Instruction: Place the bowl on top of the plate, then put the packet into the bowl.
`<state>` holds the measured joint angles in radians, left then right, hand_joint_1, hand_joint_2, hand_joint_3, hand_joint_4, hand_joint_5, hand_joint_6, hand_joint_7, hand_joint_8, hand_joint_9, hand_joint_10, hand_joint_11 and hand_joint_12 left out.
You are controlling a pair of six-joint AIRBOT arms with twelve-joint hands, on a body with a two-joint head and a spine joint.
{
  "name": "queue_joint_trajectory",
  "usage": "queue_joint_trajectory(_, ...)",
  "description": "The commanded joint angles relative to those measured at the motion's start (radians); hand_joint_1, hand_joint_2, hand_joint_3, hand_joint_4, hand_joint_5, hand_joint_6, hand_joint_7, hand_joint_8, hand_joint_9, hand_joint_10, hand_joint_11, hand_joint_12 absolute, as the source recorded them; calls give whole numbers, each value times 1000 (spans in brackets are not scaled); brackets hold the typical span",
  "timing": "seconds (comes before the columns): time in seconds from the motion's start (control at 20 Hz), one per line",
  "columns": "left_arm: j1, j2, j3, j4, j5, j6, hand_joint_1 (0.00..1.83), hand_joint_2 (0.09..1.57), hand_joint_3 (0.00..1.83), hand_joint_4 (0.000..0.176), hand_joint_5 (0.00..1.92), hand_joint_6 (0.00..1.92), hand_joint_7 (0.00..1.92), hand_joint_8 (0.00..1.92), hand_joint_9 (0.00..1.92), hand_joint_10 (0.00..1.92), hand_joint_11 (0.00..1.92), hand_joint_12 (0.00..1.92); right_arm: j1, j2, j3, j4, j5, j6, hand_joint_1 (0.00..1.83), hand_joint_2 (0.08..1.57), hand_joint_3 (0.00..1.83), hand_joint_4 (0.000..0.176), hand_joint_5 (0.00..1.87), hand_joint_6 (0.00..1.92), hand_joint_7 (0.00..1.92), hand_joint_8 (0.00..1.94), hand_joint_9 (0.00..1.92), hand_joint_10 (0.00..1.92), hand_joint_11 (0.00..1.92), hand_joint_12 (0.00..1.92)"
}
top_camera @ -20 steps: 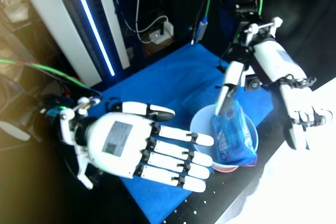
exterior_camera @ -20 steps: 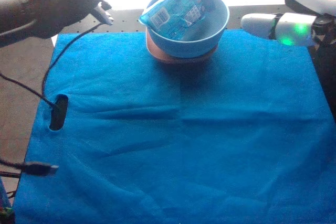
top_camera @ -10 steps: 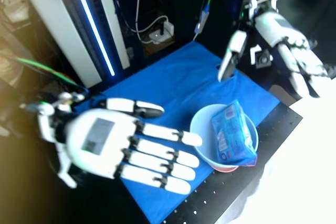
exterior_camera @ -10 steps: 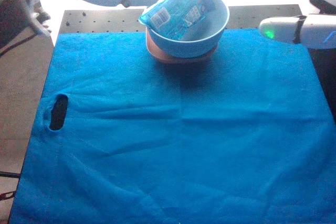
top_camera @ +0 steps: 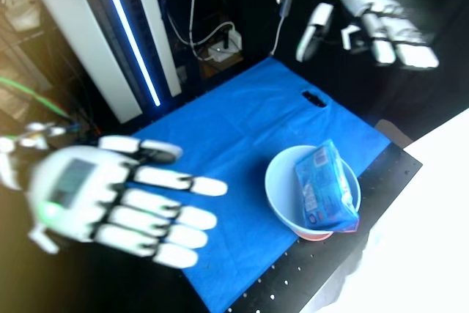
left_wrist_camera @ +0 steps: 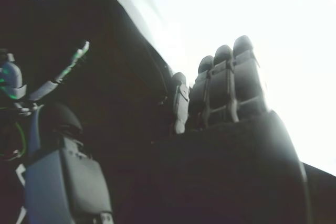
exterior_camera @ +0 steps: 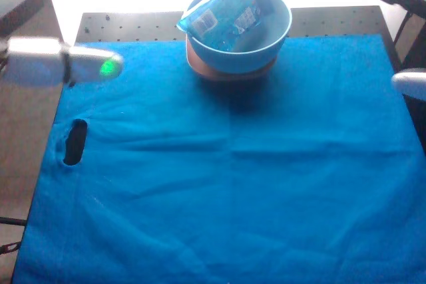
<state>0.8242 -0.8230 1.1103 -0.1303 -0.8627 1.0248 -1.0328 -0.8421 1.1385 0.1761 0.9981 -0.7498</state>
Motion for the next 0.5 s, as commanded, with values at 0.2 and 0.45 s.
queue_joint_trajectory(0.2,232,66,-108,-139,-371,-2,445,908,11,176,0,0,0,0,0,0,0,0,-220,68,-107,169,395,3,347,1098,0,159,78,8,4,1,0,0,0,0)
queue_joint_trajectory(0.45,521,75,-225,-285,-600,-11,503,896,2,176,0,0,0,0,0,0,0,0,-328,75,-163,239,495,3,339,1120,7,108,57,0,2,1,0,0,0,0)
